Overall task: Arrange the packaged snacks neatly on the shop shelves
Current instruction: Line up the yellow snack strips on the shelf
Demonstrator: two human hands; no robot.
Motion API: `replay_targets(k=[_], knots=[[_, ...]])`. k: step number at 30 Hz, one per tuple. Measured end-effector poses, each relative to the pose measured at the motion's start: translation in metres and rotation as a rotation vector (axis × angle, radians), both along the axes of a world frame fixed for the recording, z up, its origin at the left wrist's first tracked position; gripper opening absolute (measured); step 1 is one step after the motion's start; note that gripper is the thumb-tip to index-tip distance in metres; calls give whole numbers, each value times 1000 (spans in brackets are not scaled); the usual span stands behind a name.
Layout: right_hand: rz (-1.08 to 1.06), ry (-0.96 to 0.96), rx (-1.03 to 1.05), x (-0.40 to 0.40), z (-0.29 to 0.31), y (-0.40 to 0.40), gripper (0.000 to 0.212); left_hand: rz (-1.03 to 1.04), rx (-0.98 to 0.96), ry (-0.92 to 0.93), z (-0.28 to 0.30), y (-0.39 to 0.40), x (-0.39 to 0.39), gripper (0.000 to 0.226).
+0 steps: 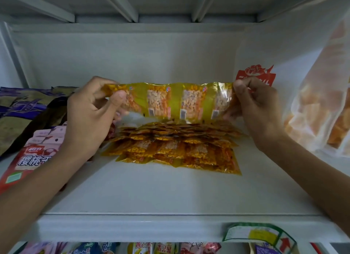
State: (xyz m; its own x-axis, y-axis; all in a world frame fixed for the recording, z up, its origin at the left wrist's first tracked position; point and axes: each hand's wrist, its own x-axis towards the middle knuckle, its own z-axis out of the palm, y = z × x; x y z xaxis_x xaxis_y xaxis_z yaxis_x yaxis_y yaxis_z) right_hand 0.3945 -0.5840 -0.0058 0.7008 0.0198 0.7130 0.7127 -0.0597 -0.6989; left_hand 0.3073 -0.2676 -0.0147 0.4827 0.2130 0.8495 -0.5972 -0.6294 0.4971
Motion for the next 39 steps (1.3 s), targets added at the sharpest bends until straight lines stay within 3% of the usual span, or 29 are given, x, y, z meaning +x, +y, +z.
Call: replay_targets(k=[2,4,8,9,13,16,18,21,23,25,32,36,39], knots=[[113,48,67,-3,2,-1,54,-58,-14,-18,1,0,-2,26],[195,92,116,-3,2,-3,55,-117,-29,-48,3,-1,-7,32],[204,41,54,8,-5,-8,13,-60,79,-33,4,0,-7,7],[215,32,27,10,-6,-8,11,-36,124,-16,3,1,-7,12],[223,-18,-46,9,-8,-7,41,6,301,-8,3,4,-4,49],[266,69,-16,4,-7,-6,74,-27,216,39,4,6,-2,78],[316,125,-26,4,-6,-9,83,-39,137,77,3,3,-4,84],[274,108,-110,-1,-4,-11,56,97,195,34,2,3,-6,62],[118,-72,-231,-5,-3,-12,33,179,325,-90,1,5,-7,33],[22,-240,-306,-9,-3,-16,25,196,472,-230,1,8,-7,14],[-127,-579,-477,-4,0,-24,29,246,590,-367,2,18,-4,15],[-81,-439,-461,-2,-3,-24,29,222,569,-309,3,21,-6,4],[27,-190,-290,-16,3,-24,14,175,337,-147,7,11,-20,13]])
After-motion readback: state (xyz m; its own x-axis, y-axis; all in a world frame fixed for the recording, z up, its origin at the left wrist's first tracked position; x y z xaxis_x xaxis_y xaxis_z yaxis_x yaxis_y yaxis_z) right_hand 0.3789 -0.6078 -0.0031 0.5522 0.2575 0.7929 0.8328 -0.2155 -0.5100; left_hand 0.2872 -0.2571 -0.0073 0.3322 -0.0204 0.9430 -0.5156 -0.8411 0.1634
